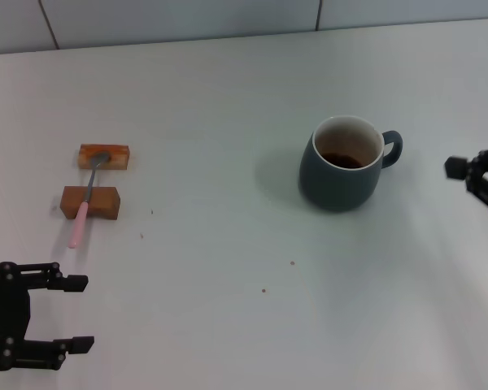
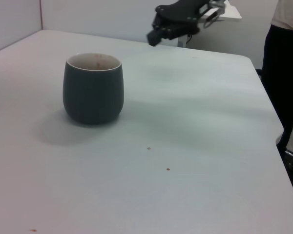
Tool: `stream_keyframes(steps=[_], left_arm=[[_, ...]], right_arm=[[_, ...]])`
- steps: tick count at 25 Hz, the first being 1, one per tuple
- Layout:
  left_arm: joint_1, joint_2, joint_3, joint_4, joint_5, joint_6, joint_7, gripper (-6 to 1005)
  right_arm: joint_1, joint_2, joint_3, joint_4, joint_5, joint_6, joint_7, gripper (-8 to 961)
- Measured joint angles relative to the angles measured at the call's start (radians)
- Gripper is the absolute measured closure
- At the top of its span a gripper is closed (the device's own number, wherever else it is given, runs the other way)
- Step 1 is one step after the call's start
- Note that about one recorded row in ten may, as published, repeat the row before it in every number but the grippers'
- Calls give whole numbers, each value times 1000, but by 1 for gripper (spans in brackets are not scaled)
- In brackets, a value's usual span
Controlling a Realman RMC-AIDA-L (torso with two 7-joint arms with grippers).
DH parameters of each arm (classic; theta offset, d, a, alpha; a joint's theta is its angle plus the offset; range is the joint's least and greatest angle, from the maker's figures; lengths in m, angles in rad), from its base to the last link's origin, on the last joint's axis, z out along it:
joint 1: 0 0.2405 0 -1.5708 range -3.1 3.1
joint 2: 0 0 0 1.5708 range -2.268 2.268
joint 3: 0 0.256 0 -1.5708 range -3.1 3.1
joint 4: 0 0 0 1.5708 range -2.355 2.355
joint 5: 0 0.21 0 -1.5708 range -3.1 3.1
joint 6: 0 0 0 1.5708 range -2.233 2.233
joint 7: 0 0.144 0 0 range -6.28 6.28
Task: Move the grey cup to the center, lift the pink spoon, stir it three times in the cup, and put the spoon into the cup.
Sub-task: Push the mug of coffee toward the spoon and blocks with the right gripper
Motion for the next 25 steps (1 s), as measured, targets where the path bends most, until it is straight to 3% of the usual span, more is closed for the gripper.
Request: stream_keyframes(steps=[6, 25], left_arm=[[3, 0, 0, 0, -2, 0, -1, 230], [-5, -3, -15, -2, -3, -1, -1, 231]], right_arm=[[19, -8, 1, 33, -3, 137, 34, 955], [115, -9, 3, 102, -42, 359, 37, 955]])
